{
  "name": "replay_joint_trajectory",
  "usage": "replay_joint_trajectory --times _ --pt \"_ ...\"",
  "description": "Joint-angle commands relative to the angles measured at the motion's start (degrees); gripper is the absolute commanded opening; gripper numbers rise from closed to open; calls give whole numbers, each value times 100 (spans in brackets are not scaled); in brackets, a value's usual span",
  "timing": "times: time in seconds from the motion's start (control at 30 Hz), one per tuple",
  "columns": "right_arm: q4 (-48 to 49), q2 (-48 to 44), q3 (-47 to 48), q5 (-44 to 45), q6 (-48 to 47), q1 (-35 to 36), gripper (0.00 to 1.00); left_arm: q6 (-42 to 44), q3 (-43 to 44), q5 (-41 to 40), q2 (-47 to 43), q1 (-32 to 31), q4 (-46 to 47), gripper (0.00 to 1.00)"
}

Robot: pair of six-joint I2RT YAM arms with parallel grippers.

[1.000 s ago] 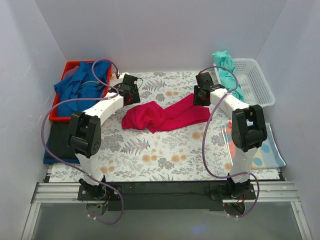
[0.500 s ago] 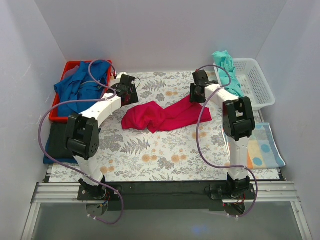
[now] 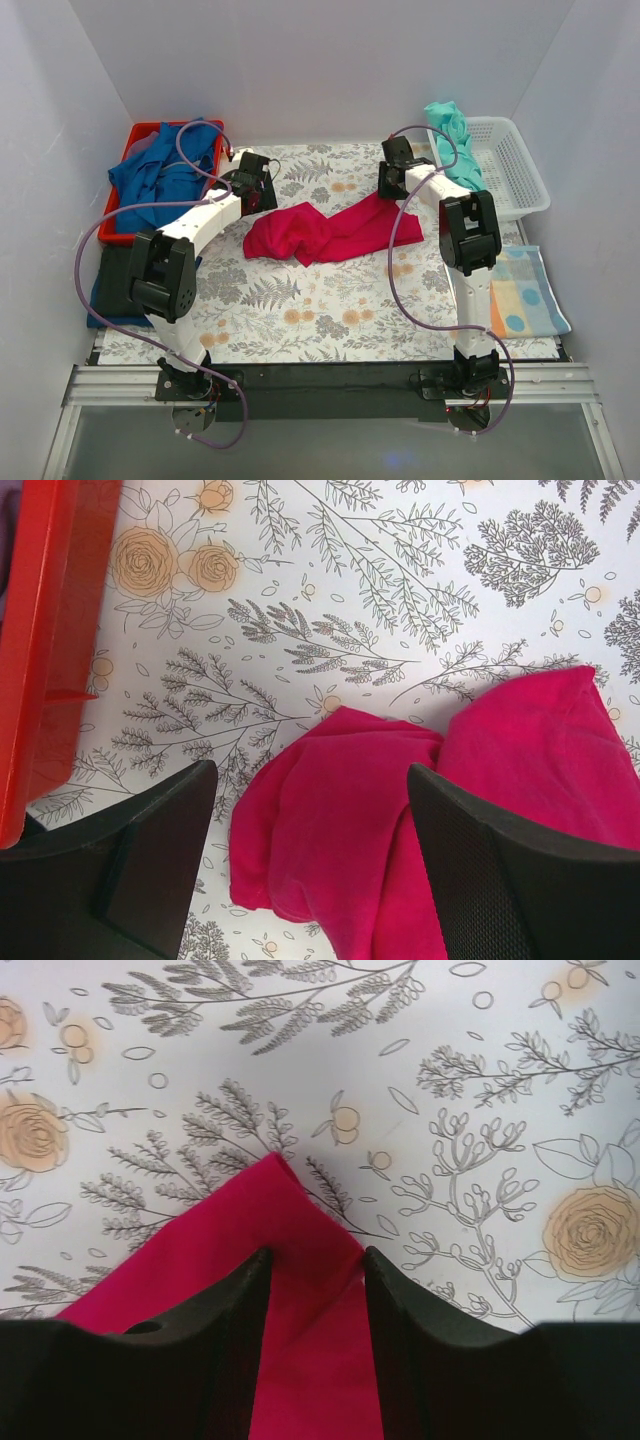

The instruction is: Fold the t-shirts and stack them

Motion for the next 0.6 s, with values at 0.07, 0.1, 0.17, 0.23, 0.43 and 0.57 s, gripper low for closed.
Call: replay_joint_trajectory --times 0.07,0.1,0.17,0.23,0.43,0.57 --pt "-214 -8 141 421 -23 -112 48 -48 -83 48 -433 26 -34 76" --pt "-214 -25 71 421 3 -130 47 -65 -83 65 -424 26 -34 76" --pt "-222 -8 27 325 47 -156 45 -65 -66 83 -424 26 -34 76" --pt "-222 27 -35 246 126 -183 38 -65 -48 83 -424 26 -51 76" --pt "-231 72 0 -98 223 -192 19 -39 -39 66 -441 26 -95 76" --pt "-257 -60 9 -28 284 -183 1 -48 -48 92 -476 34 -104 76"
